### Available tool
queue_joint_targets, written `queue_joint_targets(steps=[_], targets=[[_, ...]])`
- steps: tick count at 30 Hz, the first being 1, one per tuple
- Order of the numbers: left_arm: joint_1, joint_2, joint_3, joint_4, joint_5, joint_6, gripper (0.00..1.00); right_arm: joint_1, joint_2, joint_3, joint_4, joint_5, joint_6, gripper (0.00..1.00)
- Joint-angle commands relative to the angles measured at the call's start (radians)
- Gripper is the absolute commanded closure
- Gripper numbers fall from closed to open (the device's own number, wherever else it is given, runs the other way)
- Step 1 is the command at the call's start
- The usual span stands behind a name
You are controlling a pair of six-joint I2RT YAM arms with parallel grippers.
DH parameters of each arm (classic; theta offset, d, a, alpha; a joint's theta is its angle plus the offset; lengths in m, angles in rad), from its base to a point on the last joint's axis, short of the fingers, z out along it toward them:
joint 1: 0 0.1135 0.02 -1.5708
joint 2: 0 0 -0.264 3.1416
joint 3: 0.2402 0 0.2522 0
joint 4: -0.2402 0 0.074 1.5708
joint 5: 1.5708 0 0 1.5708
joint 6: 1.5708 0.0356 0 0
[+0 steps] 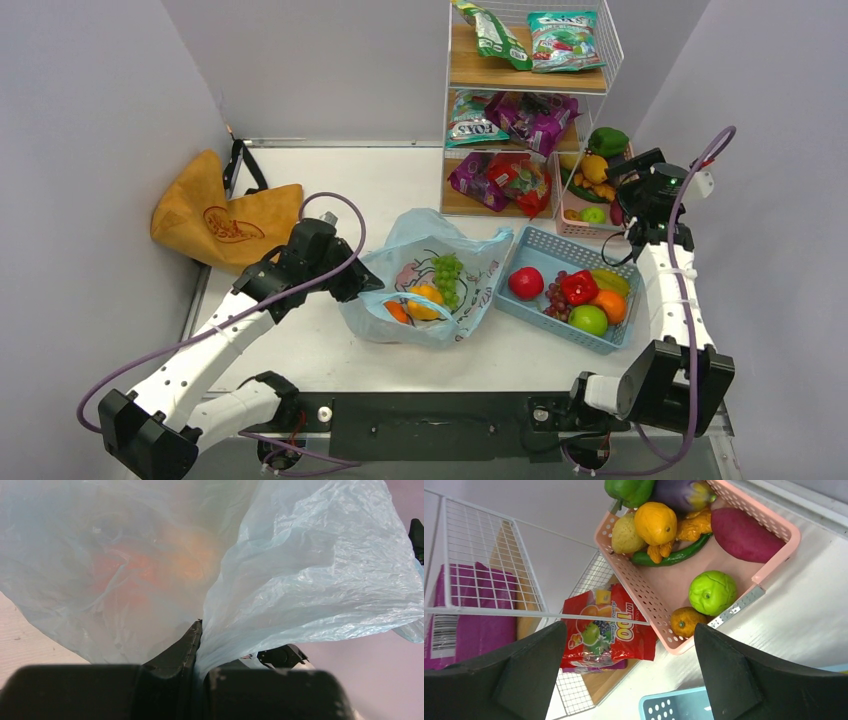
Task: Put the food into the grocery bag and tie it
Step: Pick up the fake vegetable from the bin.
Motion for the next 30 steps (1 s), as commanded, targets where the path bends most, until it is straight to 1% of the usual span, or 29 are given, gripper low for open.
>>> queue_joint_targets(steps=[1,7,11,13,22,30], targets=[[0.011,-0.009,0.006,0.036,0.012,0.014,1.00,-0.014,0.037,0.053,0.083,-0.046,0.042,0.06],[0.017,-0.006,0.016,0.032,0.013,0.025,1.00,-0.022,0.135,0.064,0.153,-0.058,0.055,0.07],[0.033,-0.006,0.031,0.003,0.015,0.047,1.00,-0.029,0.225,0.110,0.172,-0.074,0.073,0.07],[0.044,-0.003,0.048,-0.015,0.019,0.061,1.00,-0.029,0.266,0.135,0.185,-0.077,0.071,0.09],[0.063,0.040,0.117,-0.042,0.033,0.096,1.00,-0.034,0.454,0.266,0.183,-0.060,0.056,0.11],[0.070,0.088,0.136,-0.043,0.045,0.108,1.00,-0.034,0.601,0.391,0.173,-0.058,0.034,0.13]])
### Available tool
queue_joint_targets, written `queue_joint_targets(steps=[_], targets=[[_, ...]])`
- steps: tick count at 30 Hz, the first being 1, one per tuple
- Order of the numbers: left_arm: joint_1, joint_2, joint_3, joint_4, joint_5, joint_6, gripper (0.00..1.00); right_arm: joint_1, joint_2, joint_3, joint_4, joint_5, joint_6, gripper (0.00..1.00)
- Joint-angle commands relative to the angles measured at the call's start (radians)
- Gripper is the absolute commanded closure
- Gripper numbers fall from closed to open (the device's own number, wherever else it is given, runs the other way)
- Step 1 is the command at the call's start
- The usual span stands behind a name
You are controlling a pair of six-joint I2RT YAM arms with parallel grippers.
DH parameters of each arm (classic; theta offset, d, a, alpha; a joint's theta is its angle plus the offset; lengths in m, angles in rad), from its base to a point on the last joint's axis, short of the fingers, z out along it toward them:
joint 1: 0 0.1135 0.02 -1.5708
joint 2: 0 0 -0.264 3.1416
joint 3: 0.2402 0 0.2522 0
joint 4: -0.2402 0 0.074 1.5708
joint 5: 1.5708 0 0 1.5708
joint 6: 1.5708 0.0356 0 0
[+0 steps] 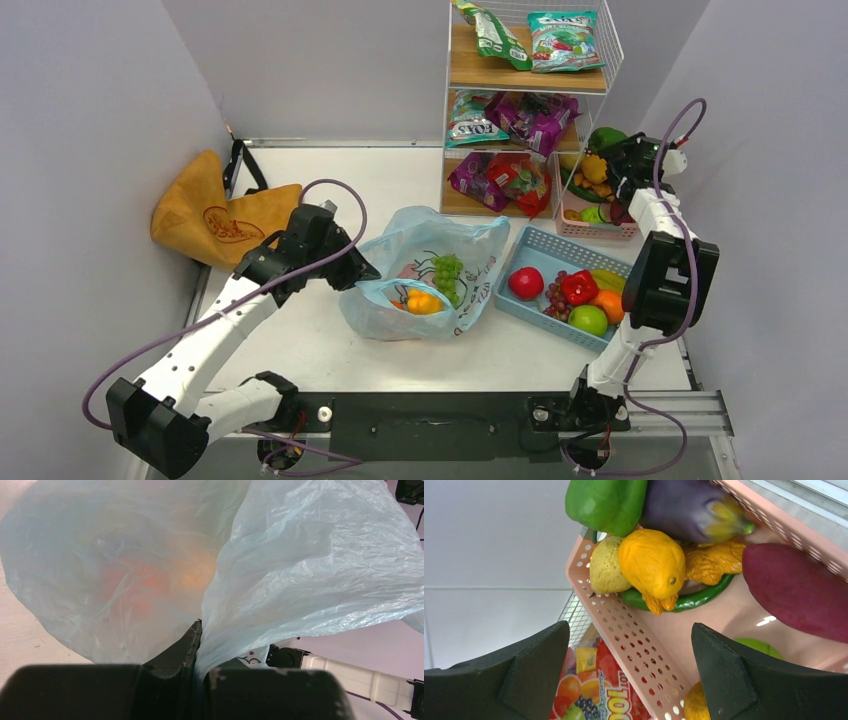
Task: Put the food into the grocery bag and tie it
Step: Pick up the fake vegetable from the bin.
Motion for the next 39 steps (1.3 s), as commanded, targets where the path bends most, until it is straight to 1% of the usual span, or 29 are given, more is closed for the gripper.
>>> queue_joint_targets(steps=[1,9,20,35,39], targets=[[0.010,0.022,0.051,0.002,0.021,0.023,1.00,-0.007,0.061,0.110,0.032,0.009,-0.021,0.13],[0.014,0.084,0.075,0.016,0.022,0.030,1.00,-0.007,0.153,0.169,0.027,0.013,-0.028,0.16],[0.020,0.132,0.077,0.029,0.023,0.030,1.00,-0.007,0.270,0.251,0.009,0.026,-0.050,0.16],[0.024,0.186,0.081,0.054,0.034,0.029,1.00,-0.010,0.365,0.333,0.016,0.023,-0.068,0.17],[0.024,0.200,0.082,0.068,0.040,0.029,1.00,-0.012,0.382,0.340,0.041,-0.011,-0.059,0.30]])
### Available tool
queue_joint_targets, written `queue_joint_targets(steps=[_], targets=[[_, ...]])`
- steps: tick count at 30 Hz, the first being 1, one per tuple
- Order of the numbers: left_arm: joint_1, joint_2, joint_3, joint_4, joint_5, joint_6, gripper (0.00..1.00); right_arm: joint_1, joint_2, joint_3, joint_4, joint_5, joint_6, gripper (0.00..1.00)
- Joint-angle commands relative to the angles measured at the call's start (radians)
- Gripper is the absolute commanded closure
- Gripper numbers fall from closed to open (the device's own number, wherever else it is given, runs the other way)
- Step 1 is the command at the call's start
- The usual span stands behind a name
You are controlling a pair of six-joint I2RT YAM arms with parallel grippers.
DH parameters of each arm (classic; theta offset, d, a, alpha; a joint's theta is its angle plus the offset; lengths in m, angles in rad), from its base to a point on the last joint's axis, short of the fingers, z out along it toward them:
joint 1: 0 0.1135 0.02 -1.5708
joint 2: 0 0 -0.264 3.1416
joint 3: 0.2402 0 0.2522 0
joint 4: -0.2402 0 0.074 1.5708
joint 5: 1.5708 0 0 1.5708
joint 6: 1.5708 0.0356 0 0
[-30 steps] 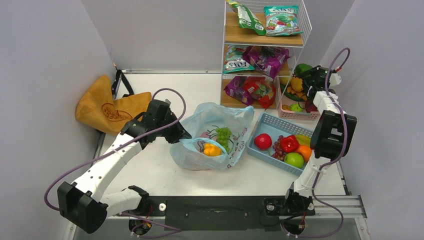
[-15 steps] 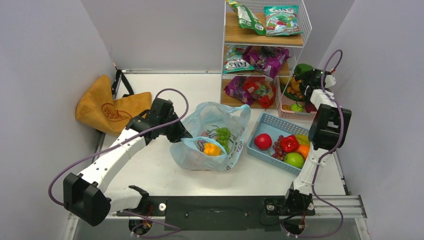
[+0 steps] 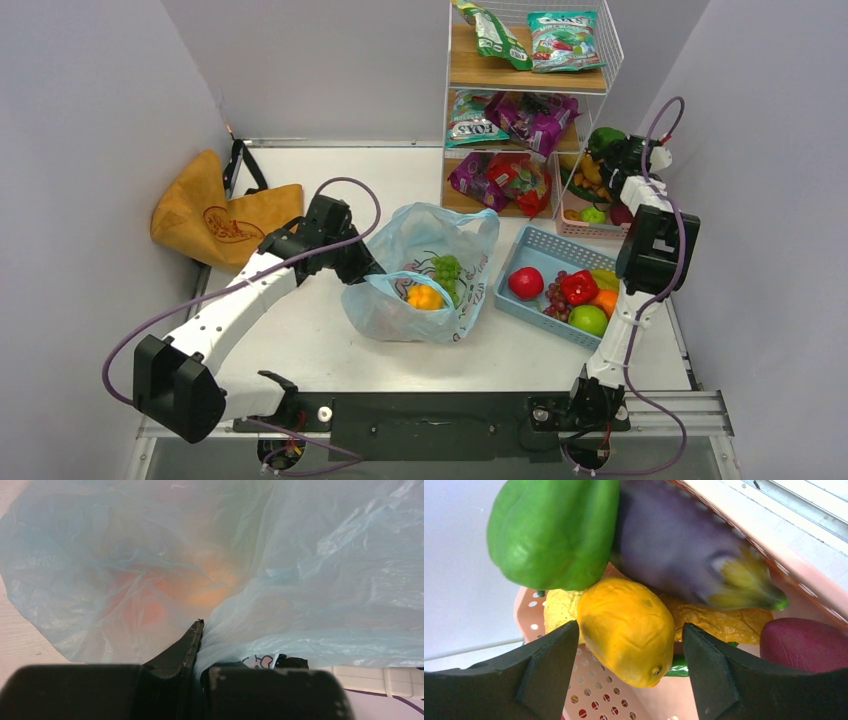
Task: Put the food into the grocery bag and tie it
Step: Pick up the fake vegetable from the bin.
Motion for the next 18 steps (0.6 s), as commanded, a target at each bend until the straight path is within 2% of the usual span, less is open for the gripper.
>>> queue_joint_targets(steps=[1,3,6,8,15,18], targets=[[0.007,0.020,0.043,0.059,0.016,0.016,1.00,-0.008,0.024,0.042,0.057,-0.023,-0.001,0.33],[0.007,0.025,0.044,0.064,0.018,0.015,1.00,-0.009,0.024,0.032,0.067,-0.035,0.001,0.43],[0.007,0.026,0.045,0.067,0.018,0.013,1.00,-0.009,0.002,-0.003,0.090,-0.049,0.007,0.66],[0.007,0.024,0.044,0.067,0.018,0.011,1.00,-0.009,-0.020,-0.030,0.097,-0.055,0.009,0.75],[0.007,0.003,0.036,0.075,0.019,0.000,1.00,-0.009,-0.097,-0.105,0.097,-0.109,0.018,0.79],[0.007,-0.007,0.033,0.076,0.019,-0.004,1.00,-0.008,-0.167,-0.167,0.148,-0.121,0.047,0.82]])
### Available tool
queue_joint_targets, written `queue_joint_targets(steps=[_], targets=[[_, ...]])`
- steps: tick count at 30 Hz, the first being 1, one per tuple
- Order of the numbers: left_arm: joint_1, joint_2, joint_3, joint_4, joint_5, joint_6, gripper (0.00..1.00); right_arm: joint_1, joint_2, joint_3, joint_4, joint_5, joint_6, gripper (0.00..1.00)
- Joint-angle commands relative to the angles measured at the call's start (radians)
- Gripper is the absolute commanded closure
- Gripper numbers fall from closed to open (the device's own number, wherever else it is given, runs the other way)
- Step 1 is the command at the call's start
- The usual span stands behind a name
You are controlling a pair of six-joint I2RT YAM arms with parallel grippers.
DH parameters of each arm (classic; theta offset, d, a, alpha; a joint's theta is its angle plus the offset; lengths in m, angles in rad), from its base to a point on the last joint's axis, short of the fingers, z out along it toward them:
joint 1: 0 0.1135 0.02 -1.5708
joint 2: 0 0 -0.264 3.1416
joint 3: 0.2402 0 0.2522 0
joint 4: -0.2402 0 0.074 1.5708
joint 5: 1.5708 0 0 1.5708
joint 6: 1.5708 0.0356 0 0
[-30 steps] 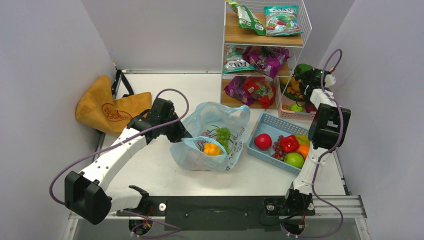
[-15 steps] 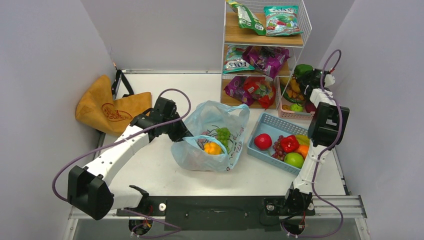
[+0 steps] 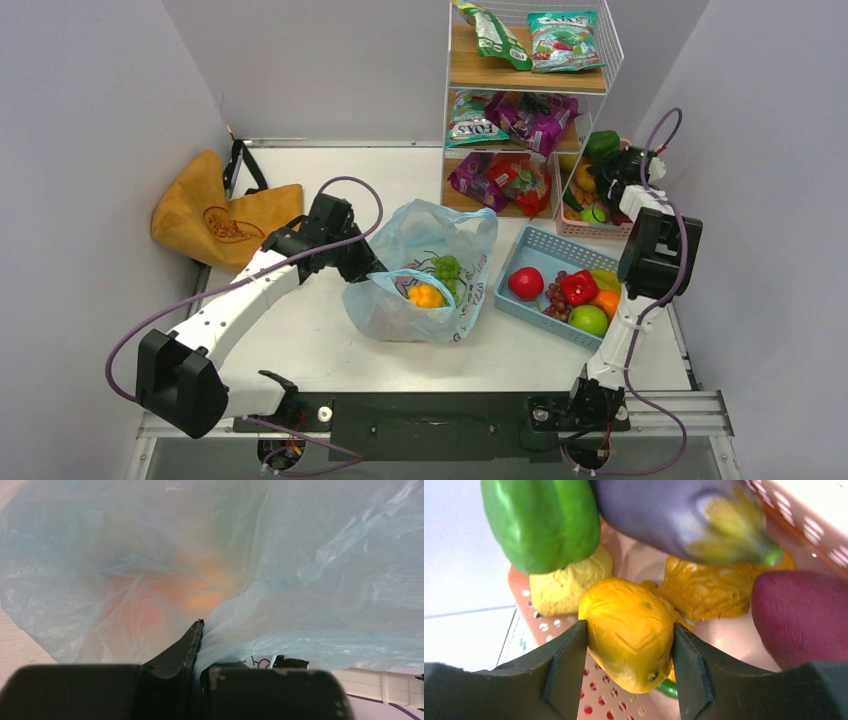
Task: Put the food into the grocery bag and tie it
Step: Pick up the fake vegetable from the bin.
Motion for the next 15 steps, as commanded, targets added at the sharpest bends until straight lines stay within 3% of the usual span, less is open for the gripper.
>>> queue_joint_targets(steps=[1,6,11,15], targets=[[0.007,-0.036,0.033,0.043,0.008,-0.001,1.00,-0.004,-0.170,-0.084,0.088,-0.037,0.037,0.82],[0.007,-0.054,0.015,0.056,0.019,-0.009,1.00,-0.006,-0.285,-0.191,0.087,-0.049,0.054,0.87],[0.008,-0.080,-0.004,0.062,0.037,-0.011,1.00,-0.009,-0.450,-0.302,0.049,-0.005,0.022,1.00],[0.008,-0.108,-0.010,0.064,0.042,-0.017,1.00,-0.009,-0.553,-0.379,0.004,0.024,0.032,1.00]])
